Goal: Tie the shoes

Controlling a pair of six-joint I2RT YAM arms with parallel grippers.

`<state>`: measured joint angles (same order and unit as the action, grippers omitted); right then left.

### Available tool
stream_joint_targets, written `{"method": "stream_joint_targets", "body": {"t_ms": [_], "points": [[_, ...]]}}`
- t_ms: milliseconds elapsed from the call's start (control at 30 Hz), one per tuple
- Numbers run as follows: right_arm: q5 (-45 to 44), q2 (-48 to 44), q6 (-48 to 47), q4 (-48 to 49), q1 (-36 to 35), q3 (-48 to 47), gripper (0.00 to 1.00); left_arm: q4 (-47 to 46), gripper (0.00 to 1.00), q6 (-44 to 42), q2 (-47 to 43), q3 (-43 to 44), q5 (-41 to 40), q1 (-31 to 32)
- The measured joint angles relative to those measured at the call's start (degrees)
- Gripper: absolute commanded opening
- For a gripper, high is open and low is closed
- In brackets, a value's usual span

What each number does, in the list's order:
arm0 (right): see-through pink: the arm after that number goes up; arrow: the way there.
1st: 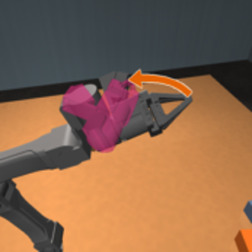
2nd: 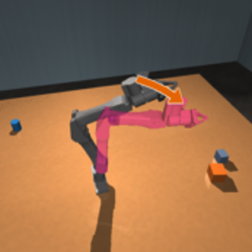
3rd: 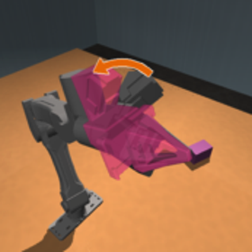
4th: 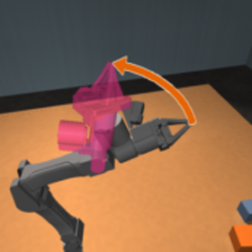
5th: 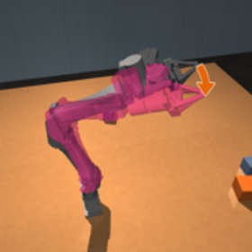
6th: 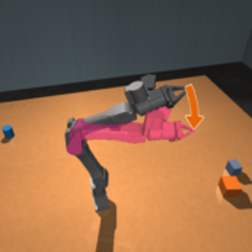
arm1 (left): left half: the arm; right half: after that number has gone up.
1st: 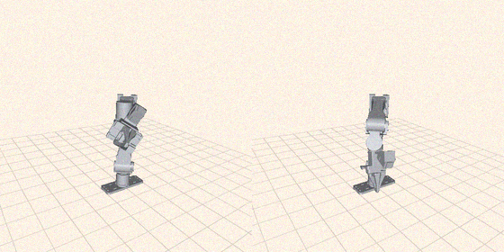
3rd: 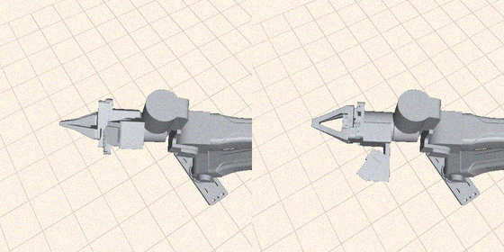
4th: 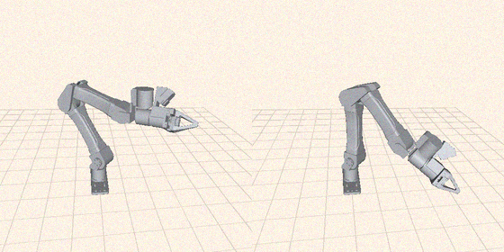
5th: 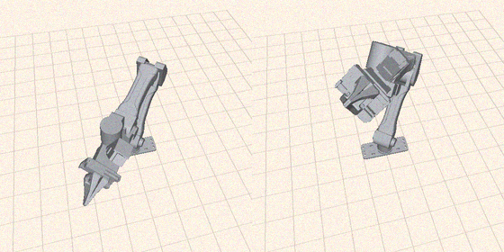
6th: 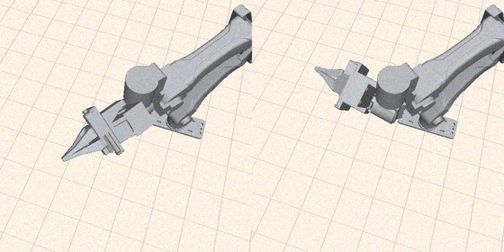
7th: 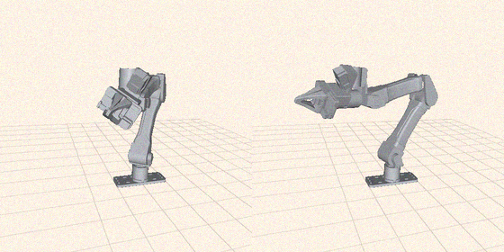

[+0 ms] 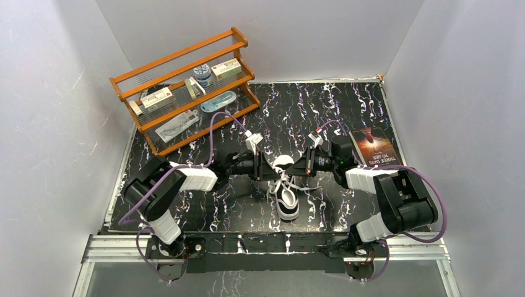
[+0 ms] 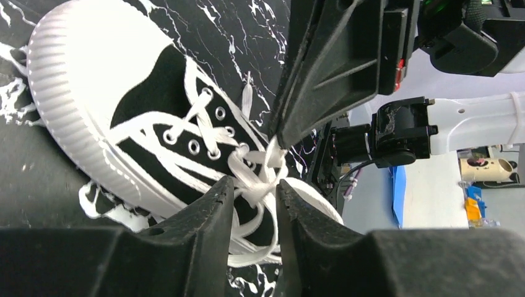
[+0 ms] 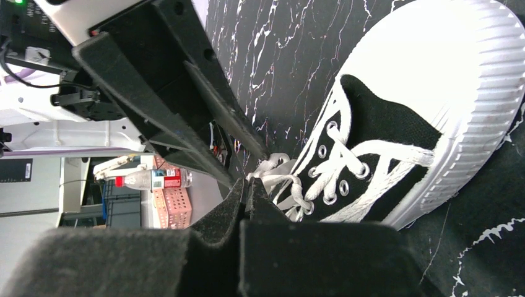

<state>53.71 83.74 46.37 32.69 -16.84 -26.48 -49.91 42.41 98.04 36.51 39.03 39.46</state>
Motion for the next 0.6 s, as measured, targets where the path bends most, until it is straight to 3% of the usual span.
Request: {"method": "stream_joint_targets", "body": {"t_ms": [233,333,600], "points": [[0.0,0.4,0.0,-0.9,0.0,-0.3,0.00,12.5,0.38,-4.3,-10.4,-0.6,-3.4,0.2],[0.0,0.7,0.0,-1.0,0.0,-0.4,0.00,16.3,0.49,-6.0,-13.2,-0.6,-4.8,1.0],[0.0,0.7,0.0,-1.1,0.0,-0.4,0.00,24.2,0.54,-13.7,-10.3,1.0,-5.2,3.0]]}}
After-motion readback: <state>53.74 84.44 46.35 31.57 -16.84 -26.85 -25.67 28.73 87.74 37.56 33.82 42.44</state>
